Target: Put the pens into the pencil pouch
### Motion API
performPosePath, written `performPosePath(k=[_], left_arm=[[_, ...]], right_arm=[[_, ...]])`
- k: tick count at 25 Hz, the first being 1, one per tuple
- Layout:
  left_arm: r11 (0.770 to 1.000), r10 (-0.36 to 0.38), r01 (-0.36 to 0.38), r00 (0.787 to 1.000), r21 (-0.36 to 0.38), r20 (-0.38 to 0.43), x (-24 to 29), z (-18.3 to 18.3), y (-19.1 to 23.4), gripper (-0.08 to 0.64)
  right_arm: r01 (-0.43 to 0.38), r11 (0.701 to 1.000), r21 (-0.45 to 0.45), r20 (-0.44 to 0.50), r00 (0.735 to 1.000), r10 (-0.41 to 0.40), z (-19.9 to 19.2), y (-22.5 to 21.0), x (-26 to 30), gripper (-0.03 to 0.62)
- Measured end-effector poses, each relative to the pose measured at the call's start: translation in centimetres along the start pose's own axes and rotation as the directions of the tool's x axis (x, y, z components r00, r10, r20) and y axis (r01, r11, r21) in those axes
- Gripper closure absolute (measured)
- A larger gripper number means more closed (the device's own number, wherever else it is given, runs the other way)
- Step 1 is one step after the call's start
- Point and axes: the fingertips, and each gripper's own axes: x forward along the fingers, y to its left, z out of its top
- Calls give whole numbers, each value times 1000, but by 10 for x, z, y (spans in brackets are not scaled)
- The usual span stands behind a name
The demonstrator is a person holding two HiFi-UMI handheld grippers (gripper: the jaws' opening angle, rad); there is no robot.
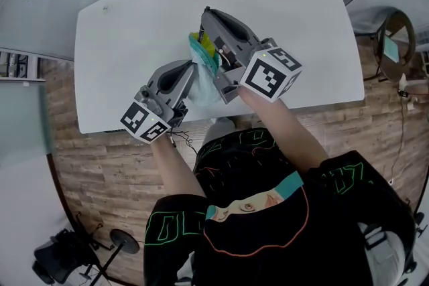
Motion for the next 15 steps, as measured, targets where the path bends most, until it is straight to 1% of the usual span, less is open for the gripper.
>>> performPosePath(k=[2,4,5,7,10,13,15], left_arm=[[1000,7,-7,1000,-2,4,-1,-1,2,561],[1000,18,-18,1000,-6,10,-4,-1,5,561],[1000,25,-25,1000,-8,12,-5,-2,6,561],[999,40,-40,999,-10,17,-9,-2,10,560],[998,59,-59,998,-7,11,-14,-4,16,561],[997,78,-78,997,-16,16,-22,-6,22,561],[997,77,-76,997,-26,28,-25,-5,24,561]], right_arm=[[-11,999,-40,-62,998,8,-13,3,0,545],[-30,996,-82,-143,990,18,-27,5,2,543],[-43,994,-96,-192,981,24,-35,6,2,543],[-73,990,-118,-295,955,36,-52,6,1,543],[-100,979,-176,-434,901,14,-75,2,-3,543],[-132,959,-251,-558,829,-32,-94,-5,-7,543],[-163,945,-282,-617,785,-49,-103,-9,-9,541]])
